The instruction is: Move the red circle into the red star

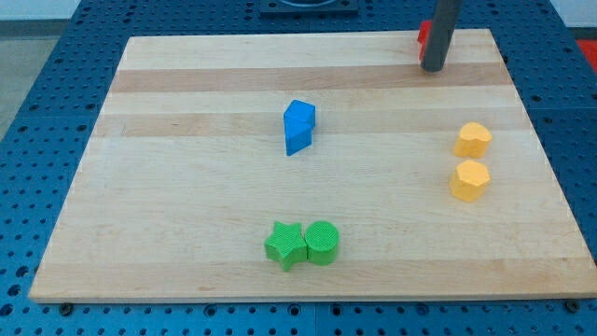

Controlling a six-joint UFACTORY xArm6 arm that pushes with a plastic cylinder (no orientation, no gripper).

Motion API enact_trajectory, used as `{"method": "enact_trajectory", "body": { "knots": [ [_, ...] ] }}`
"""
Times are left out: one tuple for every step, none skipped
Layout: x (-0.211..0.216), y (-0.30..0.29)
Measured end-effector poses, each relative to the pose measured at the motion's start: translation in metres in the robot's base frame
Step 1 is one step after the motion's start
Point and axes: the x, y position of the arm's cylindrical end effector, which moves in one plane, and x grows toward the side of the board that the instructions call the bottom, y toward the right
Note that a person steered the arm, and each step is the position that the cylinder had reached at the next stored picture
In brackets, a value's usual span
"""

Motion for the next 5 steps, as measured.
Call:
{"method": "enact_trajectory", "body": {
  "knots": [
    [0.001,-0.001],
    [0.018,-0.019],
    [0.032,-0.030],
    [0.036,-0.060],
    [0.008,-0.086]
  ]
}}
